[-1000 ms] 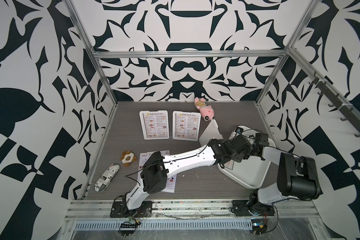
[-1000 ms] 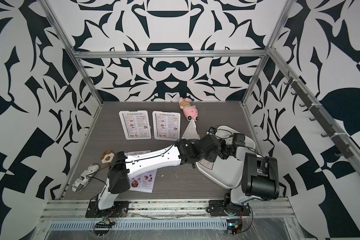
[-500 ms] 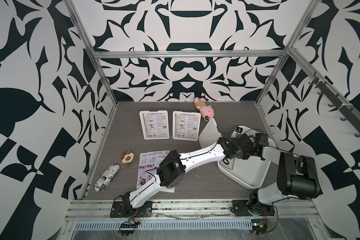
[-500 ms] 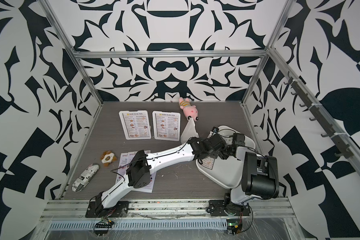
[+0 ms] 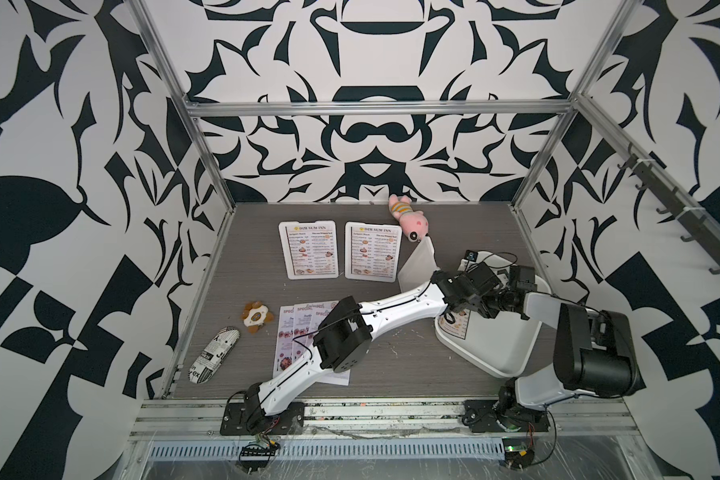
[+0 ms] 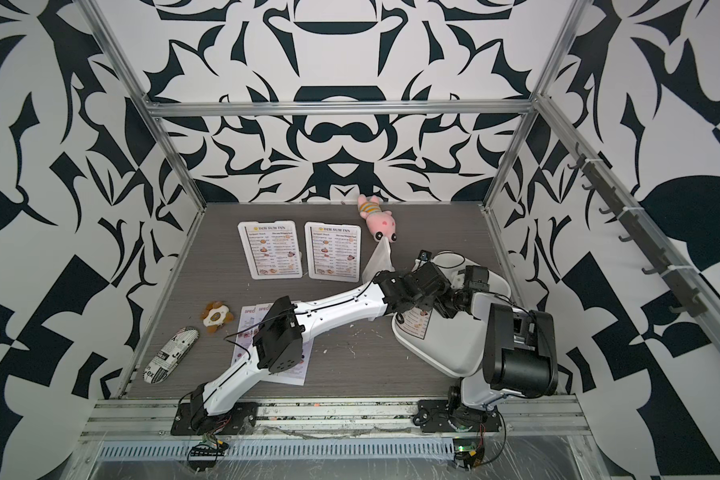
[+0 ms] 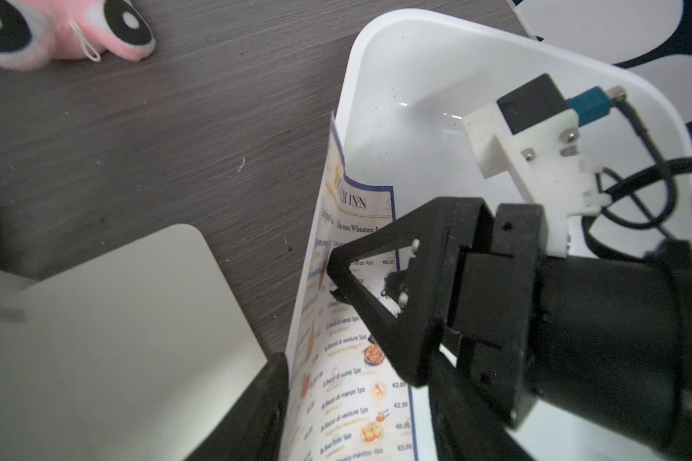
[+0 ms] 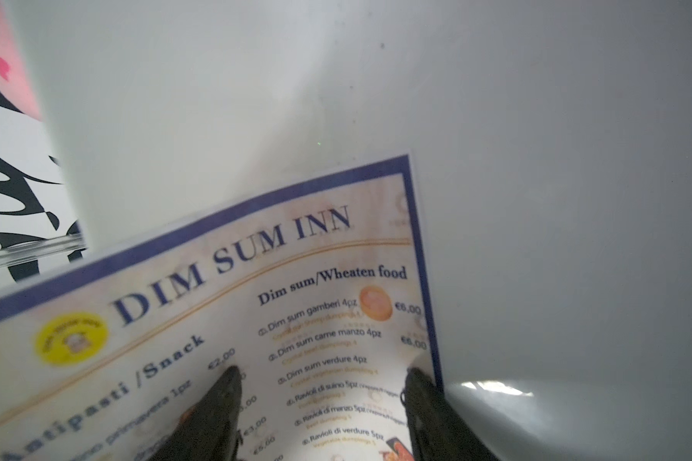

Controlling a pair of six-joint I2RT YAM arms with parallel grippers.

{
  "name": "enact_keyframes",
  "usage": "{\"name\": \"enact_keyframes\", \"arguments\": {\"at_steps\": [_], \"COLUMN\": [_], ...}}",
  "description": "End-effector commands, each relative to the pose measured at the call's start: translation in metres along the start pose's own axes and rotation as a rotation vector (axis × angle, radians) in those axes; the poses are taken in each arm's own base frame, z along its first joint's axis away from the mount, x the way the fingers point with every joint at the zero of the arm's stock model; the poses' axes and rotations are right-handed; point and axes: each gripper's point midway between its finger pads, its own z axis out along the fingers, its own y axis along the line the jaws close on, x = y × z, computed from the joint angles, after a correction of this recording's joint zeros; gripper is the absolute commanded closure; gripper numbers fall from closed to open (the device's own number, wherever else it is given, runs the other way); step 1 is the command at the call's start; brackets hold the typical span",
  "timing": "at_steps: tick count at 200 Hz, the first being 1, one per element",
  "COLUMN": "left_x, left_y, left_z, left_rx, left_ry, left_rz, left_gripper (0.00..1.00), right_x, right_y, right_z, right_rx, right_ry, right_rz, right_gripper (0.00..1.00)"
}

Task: Replace the menus in the menu holders
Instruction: Pick up the menu from the storage box.

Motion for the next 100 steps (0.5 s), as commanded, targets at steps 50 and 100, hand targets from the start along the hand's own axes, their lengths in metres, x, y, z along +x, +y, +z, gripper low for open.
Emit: {"name": "enact_keyframes", "arguments": {"at_steps": [50, 100], "left_x": [0.011, 0.003], "left_y": [0.044, 0.049], "left_z": [0.019, 0.013], "left_rx": [-0.177, -0.199], "left_ry": [0.004, -0.036], "left_rz": [0.014, 0.001], "left_gripper": [0.55, 0.61], "right_x": [-0.003, -0.006], "right_y": [-0.014, -0.016], "right_z": [-0.003, 0.000], "right_rx": [0.092, 0.096], "right_ry": [-0.022, -0.025], "right_rz": [0.019, 0.040], "right_gripper": [0.38, 0.39]}}
